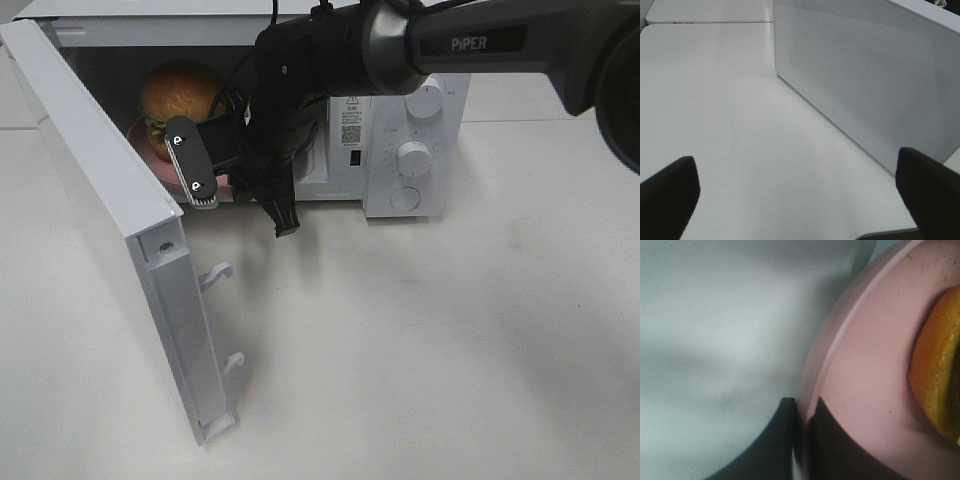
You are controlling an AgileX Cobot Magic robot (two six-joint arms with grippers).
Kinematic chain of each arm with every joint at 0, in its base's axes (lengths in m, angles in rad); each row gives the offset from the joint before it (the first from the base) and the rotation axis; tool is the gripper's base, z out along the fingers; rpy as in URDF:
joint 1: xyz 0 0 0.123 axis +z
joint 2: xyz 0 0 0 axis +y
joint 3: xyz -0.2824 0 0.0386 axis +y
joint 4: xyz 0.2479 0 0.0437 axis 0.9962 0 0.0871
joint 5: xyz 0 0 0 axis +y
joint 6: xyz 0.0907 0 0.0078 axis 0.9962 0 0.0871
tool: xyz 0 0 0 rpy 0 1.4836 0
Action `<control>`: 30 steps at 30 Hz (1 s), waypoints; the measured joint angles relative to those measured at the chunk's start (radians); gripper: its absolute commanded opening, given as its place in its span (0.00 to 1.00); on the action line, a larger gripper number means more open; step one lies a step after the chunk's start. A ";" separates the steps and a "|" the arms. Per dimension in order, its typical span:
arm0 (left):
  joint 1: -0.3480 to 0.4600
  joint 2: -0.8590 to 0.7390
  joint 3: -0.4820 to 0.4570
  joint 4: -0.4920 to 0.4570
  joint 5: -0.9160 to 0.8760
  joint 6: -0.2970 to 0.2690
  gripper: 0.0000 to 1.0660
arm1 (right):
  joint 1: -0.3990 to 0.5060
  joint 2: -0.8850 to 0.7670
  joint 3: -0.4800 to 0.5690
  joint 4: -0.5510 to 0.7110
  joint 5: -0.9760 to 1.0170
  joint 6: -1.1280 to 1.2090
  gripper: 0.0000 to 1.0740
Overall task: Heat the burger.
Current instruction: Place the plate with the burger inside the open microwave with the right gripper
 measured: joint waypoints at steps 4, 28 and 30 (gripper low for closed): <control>0.000 0.000 0.000 0.000 0.000 0.000 0.94 | 0.000 0.033 -0.056 -0.037 0.007 0.051 0.02; 0.000 0.000 0.000 0.000 0.000 0.000 0.94 | 0.000 0.088 -0.140 -0.074 -0.057 0.103 0.60; 0.000 0.000 0.000 0.000 0.000 0.000 0.94 | 0.001 0.088 -0.140 -0.059 -0.057 0.103 0.62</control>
